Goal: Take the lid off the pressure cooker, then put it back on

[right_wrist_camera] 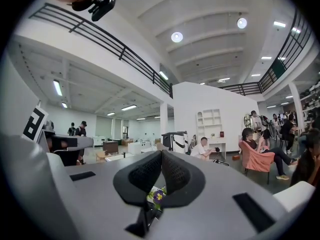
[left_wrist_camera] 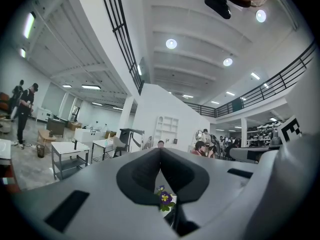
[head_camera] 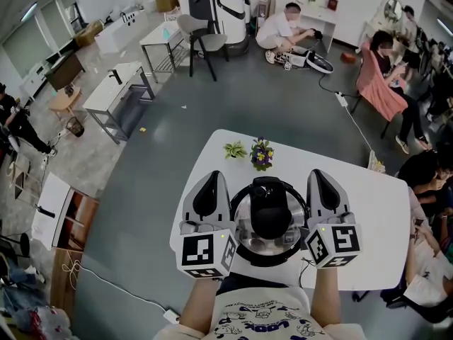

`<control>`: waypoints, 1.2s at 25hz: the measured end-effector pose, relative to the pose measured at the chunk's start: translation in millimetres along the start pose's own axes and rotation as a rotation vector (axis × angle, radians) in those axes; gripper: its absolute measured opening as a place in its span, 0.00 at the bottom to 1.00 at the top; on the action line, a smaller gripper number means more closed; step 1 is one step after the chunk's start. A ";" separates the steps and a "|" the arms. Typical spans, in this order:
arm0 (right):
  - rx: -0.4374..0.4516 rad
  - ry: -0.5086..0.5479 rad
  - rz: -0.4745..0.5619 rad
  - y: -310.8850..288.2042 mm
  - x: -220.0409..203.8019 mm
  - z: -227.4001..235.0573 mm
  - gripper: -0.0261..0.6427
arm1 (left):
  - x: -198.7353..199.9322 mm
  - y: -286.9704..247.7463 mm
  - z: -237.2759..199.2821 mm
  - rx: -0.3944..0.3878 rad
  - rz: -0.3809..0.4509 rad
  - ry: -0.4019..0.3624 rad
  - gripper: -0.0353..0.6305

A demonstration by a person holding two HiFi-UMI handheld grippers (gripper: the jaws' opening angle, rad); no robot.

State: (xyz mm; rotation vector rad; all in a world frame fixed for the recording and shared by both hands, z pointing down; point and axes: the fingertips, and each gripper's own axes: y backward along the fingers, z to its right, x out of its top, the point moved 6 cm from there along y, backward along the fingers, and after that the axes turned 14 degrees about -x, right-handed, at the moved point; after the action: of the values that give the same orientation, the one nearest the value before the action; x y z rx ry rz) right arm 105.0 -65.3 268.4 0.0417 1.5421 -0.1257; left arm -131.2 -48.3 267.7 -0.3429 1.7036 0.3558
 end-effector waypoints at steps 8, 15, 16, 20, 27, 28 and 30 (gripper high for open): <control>0.007 0.002 -0.013 2.8 1.6 -2.2 0.06 | 2.6 2.7 2.3 -0.011 -0.002 0.004 0.08; 0.005 0.004 -0.014 2.3 1.3 -3.2 0.06 | 2.1 2.3 2.2 -0.015 -0.003 0.005 0.08; 0.005 0.004 -0.014 3.2 1.9 -3.7 0.06 | 2.5 3.2 2.5 -0.016 -0.003 0.005 0.07; 0.002 0.004 -0.010 5.8 0.7 -2.6 0.06 | 0.3 4.6 4.7 -0.019 -0.005 0.002 0.07; 0.000 0.004 -0.012 7.2 -1.4 -0.8 0.06 | -2.3 5.8 5.7 -0.019 -0.007 0.002 0.08; 0.000 0.004 -0.012 7.4 -1.4 -0.8 0.06 | -2.3 5.8 5.8 -0.020 -0.007 0.002 0.08; 0.001 0.004 -0.012 7.1 -0.9 -1.0 0.06 | -2.0 5.3 5.7 -0.020 -0.007 0.002 0.08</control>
State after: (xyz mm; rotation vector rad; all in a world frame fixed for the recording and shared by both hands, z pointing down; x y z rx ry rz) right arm 104.8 -58.1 268.9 0.0332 1.5465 -0.1355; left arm -128.1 -41.1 268.9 -0.3638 1.7013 0.3683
